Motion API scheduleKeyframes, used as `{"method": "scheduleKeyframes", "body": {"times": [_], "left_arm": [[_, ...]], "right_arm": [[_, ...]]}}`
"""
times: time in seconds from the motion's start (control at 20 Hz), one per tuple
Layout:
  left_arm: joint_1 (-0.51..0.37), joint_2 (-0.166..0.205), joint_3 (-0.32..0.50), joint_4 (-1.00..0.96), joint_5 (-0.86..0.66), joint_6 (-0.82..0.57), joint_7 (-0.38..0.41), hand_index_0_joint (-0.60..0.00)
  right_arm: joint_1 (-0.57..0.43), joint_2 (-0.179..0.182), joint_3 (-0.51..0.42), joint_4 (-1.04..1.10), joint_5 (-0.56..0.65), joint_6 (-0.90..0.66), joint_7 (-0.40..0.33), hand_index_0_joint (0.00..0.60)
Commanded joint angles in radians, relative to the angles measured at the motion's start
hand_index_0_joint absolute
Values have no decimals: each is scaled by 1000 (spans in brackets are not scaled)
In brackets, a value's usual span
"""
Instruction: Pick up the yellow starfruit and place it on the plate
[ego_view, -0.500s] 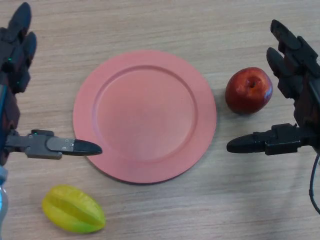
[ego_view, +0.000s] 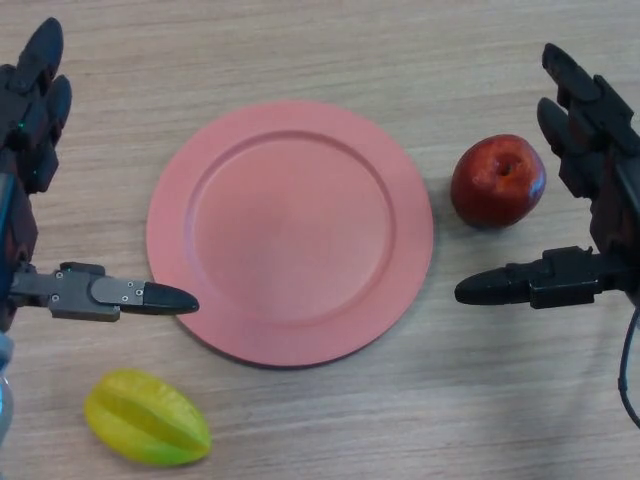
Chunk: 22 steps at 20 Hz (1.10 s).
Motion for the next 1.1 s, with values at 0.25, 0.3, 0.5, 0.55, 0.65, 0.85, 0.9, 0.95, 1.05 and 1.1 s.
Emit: {"method": "scheduleKeyframes", "body": {"times": [0.25, 0.3, 0.5, 0.55, 0.65, 0.85, 0.9, 0.95, 1.05, 1.1], "left_arm": [[73, 11, 130, -130, 98, -215, -114, 0], [93, 9, 150, -143, 97, -212, -151, 0], [212, -21, 226, -112, 226, -356, -366, 0], [227, -34, 247, -105, 229, -381, -388, 0], [259, -61, 289, -87, 240, -446, -416, 0], [301, -84, 339, -22, 309, -580, -439, 0], [318, -86, 344, -4, 320, -615, -445, 0], [330, -86, 345, 11, 332, -640, -446, 0], [363, -87, 342, 49, 379, -694, -458, 0], [378, -87, 332, 73, 408, -724, -458, 0]], "right_arm": [[-61, -8, 4, 1, -13, -172, -21, 0], [-73, -2, 10, 16, -11, -170, -23, 0], [-107, 12, 43, 71, -27, -184, -27, 0], [-116, 18, 50, 85, -33, -189, -28, 0], [-141, 37, 64, 120, -34, -205, -45, 0], [-144, 50, 109, 159, -37, -225, -60, 0], [-149, 51, 119, 164, -21, -216, -66, 0], [-155, 51, 122, 164, -9, -208, -73, 0], [-163, 51, 129, 163, -5, -203, -81, 0], [-162, 51, 133, 164, -3, -203, -82, 0]]}}
